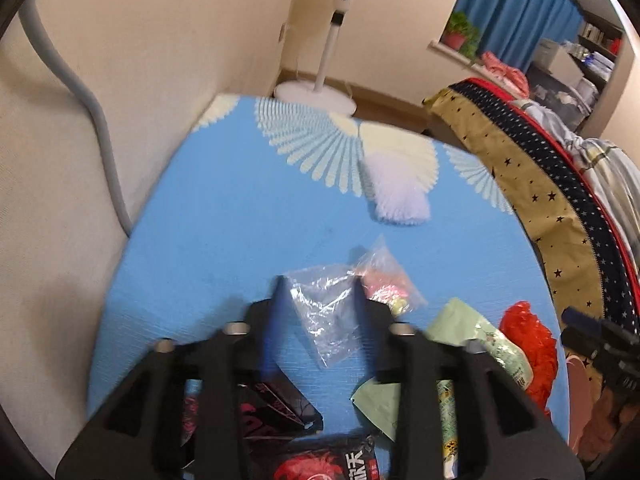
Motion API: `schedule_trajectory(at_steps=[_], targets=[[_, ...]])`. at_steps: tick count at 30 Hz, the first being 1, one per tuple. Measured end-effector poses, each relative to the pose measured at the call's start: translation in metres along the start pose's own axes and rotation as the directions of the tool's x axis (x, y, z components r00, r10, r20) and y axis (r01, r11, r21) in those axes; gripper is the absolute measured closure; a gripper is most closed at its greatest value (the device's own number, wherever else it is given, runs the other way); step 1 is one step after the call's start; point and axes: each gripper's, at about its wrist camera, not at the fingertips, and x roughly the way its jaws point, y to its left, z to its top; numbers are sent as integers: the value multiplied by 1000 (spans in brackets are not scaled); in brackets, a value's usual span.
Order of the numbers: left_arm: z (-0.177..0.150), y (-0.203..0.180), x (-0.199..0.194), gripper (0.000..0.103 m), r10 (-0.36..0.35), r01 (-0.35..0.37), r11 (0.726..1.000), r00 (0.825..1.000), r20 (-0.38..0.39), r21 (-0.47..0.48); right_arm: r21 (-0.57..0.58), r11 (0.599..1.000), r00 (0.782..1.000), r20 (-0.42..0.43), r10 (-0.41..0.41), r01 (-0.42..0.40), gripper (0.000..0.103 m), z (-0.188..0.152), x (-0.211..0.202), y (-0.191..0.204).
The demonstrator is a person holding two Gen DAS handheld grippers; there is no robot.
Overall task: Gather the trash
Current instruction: 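Grasp the clear plastic bag with the left gripper while the right gripper grasps the red bag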
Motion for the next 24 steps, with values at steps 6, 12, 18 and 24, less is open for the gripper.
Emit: schedule_trajectory(at_steps=[6,12,18,24], targets=[[-1,2,18,56,31,-33,999,998,-63,-33,27,1000,999,-49,10,-9,44,-5,14,-5],[-6,-5,31,58,9,-12,1000,994,-112,-24,45,998,997,-62,36,-33,47,-7,15,-6],[-4,-10,27,98,-7,4,1000,995,-102,-26,22,997,995,-74,71,-69,76,-7,14,0],[4,-22,5,102,-27,27,1000,999,-43,1,-13,997,997,-31,70,-71,89,-6,1,5]])
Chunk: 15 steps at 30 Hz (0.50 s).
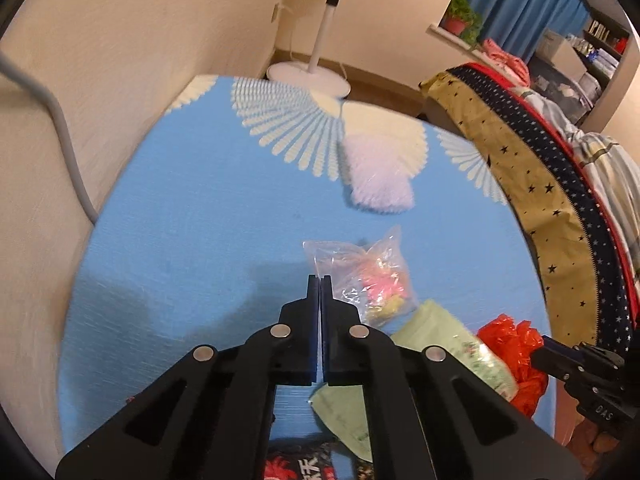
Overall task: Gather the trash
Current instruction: 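Grasp the clear plastic bag with the left gripper while the right gripper grasps the red bag, then carry both bags over the pink bin and open both grippers to release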
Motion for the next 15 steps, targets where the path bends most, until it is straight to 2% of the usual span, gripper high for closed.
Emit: schedule_trajectory(at_steps=[6,15], targets=[[5,-16,-32,102,-4,2,1000,997,78,27,-19,1000,994,107,-20,22,90,9,-33,7],[-5,-45,-83,102,15,-32,995,985,170,99,-20,994,966,240,-97,104,90,12,-83,16]])
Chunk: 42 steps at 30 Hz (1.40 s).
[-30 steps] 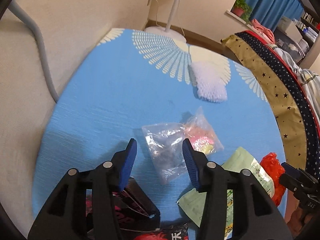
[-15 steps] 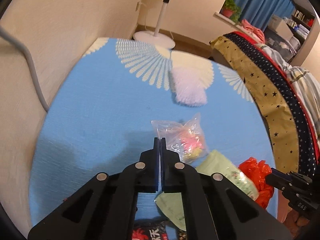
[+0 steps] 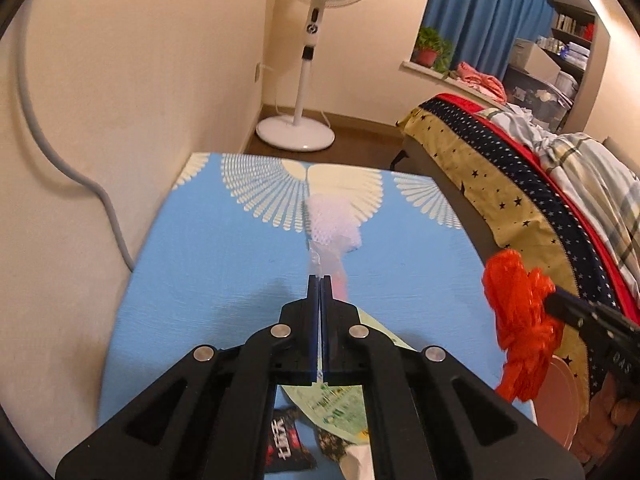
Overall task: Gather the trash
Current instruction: 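Carry both bags over the pink bin and open both grippers to release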
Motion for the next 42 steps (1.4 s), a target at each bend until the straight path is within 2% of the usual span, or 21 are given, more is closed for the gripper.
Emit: schedule_trajectory(at_steps=[5,13,23,31,34,42], targets=[[-3,-15,-32,102,-4,2,1000,999,43,30,-31,999,997,67,-38,40,90,1,-32,9],[-18,-33,-78,103,1,-1,1000,994,105,4,-60,992,982,159,-99,110,90,0,-85,12],[-35,-58,-144,102,11,-3,999,969,247,-34,47,987,962,219,-163,156,90,-24,-146,-16],[-53,-77,-166,103,4,0,1000,957,289,-15,45,976,938,269,-219,215,90,-46,-186,-25],[-63,-82,-170,103,-9,14,1000,958,286,-14,37,969,926,289,-243,243,90,-54,-202,-26],[-88,-104,-171,103,-35,30,999,961,273,24,76,956,912,288,-292,282,90,-74,-226,-42]])
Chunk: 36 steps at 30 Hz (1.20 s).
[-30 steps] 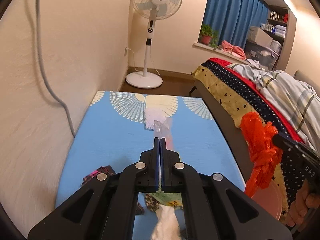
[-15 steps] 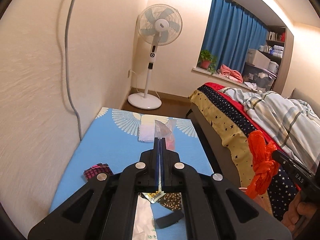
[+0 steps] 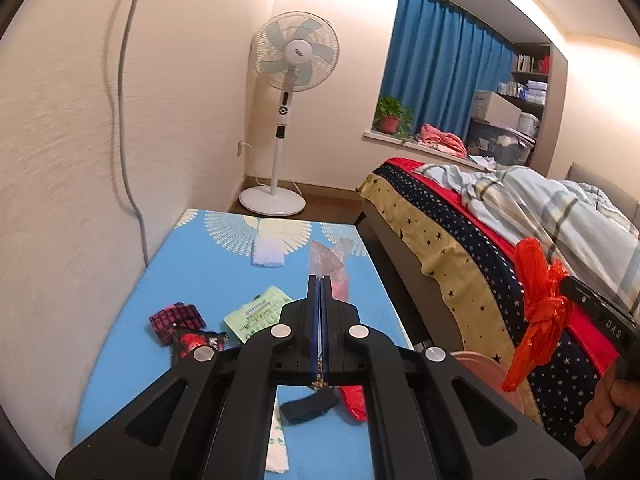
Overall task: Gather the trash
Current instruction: 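Carry both bags over the pink bin and open both grippers to release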
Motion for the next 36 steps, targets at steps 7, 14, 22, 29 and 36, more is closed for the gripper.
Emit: schedule_trajectory(at_steps=[7,14,22,29,36], targets=[[-19,-18,-1,103,-33,33,999,999,-22,8,-12,997,997,3,-82,82,90,-10,-14,-15],[-34,-48,5,102,-86,88,995,995,-48,43,-13,986,986,-11,-164,164,90,-18,-18,-35],[-50,-83,21,103,-145,152,985,986,-86,76,-23,974,973,-33,-228,227,90,-25,-15,-47],[-64,-114,37,103,-188,200,975,975,-122,97,-27,964,962,-51,-267,266,90,-30,-8,-54],[-82,-140,59,103,-213,236,964,962,-170,124,-27,955,952,-75,-296,294,90,-35,0,-59]])
